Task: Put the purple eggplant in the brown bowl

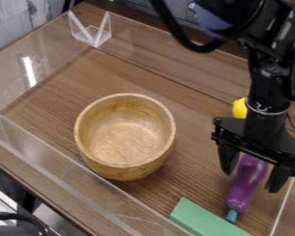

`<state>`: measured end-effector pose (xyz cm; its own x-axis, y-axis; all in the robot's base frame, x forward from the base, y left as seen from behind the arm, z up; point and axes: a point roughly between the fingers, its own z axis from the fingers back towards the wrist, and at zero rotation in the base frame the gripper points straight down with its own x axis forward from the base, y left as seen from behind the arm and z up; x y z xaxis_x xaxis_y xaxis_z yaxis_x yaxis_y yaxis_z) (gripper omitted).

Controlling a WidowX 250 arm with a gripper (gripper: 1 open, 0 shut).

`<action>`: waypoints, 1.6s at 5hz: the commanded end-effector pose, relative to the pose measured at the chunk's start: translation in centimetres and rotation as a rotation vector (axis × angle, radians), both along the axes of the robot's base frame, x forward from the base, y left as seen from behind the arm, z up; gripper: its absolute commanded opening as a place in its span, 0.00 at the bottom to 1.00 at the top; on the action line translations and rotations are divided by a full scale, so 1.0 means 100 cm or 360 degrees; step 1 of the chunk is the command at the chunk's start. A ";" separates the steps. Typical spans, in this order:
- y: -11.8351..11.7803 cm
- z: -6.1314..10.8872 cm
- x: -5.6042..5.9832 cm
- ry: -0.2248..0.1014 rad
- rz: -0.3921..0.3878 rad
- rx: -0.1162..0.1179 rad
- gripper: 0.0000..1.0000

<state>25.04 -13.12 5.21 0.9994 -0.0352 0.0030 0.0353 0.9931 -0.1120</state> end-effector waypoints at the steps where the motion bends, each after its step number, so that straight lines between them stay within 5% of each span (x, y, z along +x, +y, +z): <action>1: -0.001 0.014 0.010 -0.0082 0.0026 -0.0044 1.00; 7: 0.001 -0.013 0.009 -0.0010 0.0046 0.0008 1.00; 8: 0.002 -0.015 0.008 -0.0007 0.0053 0.0012 0.00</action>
<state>25.34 -12.80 2.89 0.9997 -0.0027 -0.0229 0.0006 0.9958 -0.0919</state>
